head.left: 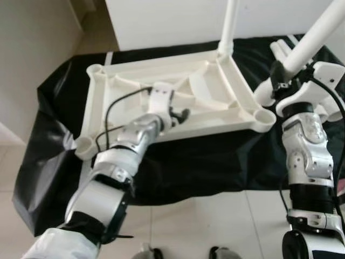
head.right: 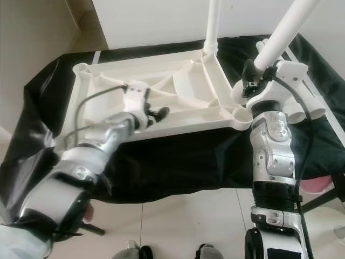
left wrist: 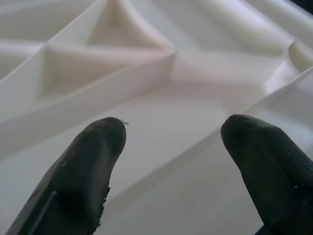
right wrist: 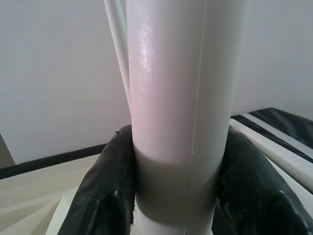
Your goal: Building children table
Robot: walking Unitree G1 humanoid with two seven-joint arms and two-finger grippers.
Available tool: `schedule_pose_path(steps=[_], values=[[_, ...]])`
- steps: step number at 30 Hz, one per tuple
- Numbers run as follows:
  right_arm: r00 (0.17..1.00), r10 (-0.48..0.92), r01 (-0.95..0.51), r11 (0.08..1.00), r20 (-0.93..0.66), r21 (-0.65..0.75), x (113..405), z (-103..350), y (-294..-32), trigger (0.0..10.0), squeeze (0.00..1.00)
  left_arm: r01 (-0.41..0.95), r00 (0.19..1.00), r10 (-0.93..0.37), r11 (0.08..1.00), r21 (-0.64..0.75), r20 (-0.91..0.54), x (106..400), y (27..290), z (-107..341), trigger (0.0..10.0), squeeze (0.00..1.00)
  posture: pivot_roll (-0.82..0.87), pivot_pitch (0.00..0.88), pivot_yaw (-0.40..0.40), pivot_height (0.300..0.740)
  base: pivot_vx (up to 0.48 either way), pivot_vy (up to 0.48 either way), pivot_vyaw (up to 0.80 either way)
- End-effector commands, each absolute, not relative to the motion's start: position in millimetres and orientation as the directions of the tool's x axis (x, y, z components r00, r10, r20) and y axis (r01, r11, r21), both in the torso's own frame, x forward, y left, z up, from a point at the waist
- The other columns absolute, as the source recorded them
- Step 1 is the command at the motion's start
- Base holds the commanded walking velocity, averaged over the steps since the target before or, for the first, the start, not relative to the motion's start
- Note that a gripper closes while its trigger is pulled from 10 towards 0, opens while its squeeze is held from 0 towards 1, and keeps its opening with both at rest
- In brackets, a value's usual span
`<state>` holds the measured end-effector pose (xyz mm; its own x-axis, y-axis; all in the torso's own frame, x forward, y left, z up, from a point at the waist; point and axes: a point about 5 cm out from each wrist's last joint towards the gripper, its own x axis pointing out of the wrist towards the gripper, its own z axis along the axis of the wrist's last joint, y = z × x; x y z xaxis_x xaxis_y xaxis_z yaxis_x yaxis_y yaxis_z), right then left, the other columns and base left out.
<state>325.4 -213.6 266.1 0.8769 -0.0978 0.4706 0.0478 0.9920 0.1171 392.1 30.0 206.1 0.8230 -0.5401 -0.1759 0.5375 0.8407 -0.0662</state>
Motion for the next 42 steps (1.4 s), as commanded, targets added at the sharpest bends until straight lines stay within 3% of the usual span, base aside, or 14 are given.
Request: schedule_pose_path(steps=[1,11,15,19,29,30,31,33,34,35,36,37,38,42], values=[[0.877,-0.098,0.043,0.991,0.470,0.127,322.4,265.4,-212.0,10.0,0.00,0.499,0.849,-0.499,0.865,-0.049,-0.174,393.9,26.5,207.1,10.0,0.00,-0.11,0.198,0.096,0.740,0.000,0.000,0.00],[0.877,-0.116,0.059,0.989,0.466,0.135,318.9,264.0,-213.9,10.0,0.00,0.574,0.805,-0.566,0.819,-0.009,-0.179,383.4,-6.9,204.1,10.0,0.00,-0.10,0.217,0.112,0.740,0.000,0.000,0.00],[0.875,-0.132,0.076,0.988,0.466,0.138,317.0,264.2,-217.4,10.0,0.00,0.685,0.723,-0.653,0.721,0.109,-0.227,371.5,-21.2,192.1,10.0,0.00,-0.10,0.218,0.124,0.740,0.000,0.000,0.00],[0.870,-0.149,0.092,0.986,0.470,0.141,315.6,265.3,-221.3,10.0,0.00,0.750,0.661,-0.694,0.628,0.206,-0.286,363.2,-25.6,179.7,10.0,0.00,-0.09,0.216,0.129,0.740,0.000,0.000,0.00],[0.867,-0.159,0.101,0.984,0.472,0.145,314.0,265.7,-222.7,10.0,0.00,0.819,0.573,-0.739,0.505,0.271,-0.355,353.9,-19.1,164.4,10.0,0.00,-0.09,0.218,0.137,0.740,0.000,0.000,0.00],[0.867,-0.159,0.101,0.984,0.472,0.146,313.9,265.6,-222.8,10.0,0.00,0.851,0.523,-0.763,0.450,0.269,-0.380,348.5,-16.9,160.3,10.0,0.00,-0.09,0.219,0.139,0.740,0.000,0.000,0.00],[0.867,-0.159,0.101,0.984,0.472,0.146,313.9,265.6,-222.8,10.0,0.00,0.851,0.523,-0.763,0.450,0.269,-0.380,348.5,-16.9,160.3,10.0,0.00,-0.09,0.219,0.139,0.740,0.000,0.000,0.00],[0.867,-0.161,0.103,0.984,0.472,0.147,313.4,265.3,-223.4,10.0,0.00,0.905,0.422,-0.807,0.346,0.247,-0.413,336.5,-11.1,154.8,10.0,0.00,-0.08,0.219,0.140,0.740,0.000,0.000,0.00],[0.867,-0.161,0.103,0.984,0.472,0.147,313.4,265.3,-223.4,10.0,0.00,0.905,0.422,-0.807,0.346,0.247,-0.413,336.5,-11.1,154.8,10.0,0.00,-0.08,0.219,0.140,0.740,0.000,0.000,0.00],[0.867,-0.163,0.105,0.984,0.472,0.147,313.6,265.1,-224.0,10.0,0.00,0.937,0.345,-0.832,0.275,0.216,-0.435,327.9,-6.0,152.0,10.0,0.00,-0.08,0.219,0.140,0.740,0.000,0.000,0.00],[0.867,-0.163,0.105,0.984,0.472,0.147,313.6,265.1,-224.0,10.0,0.00,0.937,0.345,-0.832,0.275,0.216,-0.435,327.9,-6.0,152.0,10.0,0.00,-0.08,0.219,0.140,0.740,0.000,0.000,0.00],[0.867,-0.164,0.106,0.983,0.470,0.147,314.2,264.7,-224.7,10.0,0.00,0.981,0.186,-0.858,0.138,0.133,-0.478,309.6,6.2,146.0,10.0,0.00,-0.07,0.218,0.139,0.740,0.000,0.000,0.00],[0.867,-0.164,0.106,0.983,0.470,0.147,314.5,264.7,-224.8,10.0,0.00,0.989,0.141,-0.860,0.097,0.114,-0.490,303.6,10.1,144.2,10.0,0.00,-0.07,0.218,0.139,0.740,0.000,0.000,0.00],[0.868,-0.162,0.104,0.984,0.469,0.148,315.5,264.5,-224.4,10.0,0.00,0.998,0.058,-0.858,0.037,0.051,-0.511,293.2,18.4,142.5,10.0,0.00,-0.07,0.216,0.136,0.740,0.000,0.000,0.00]])
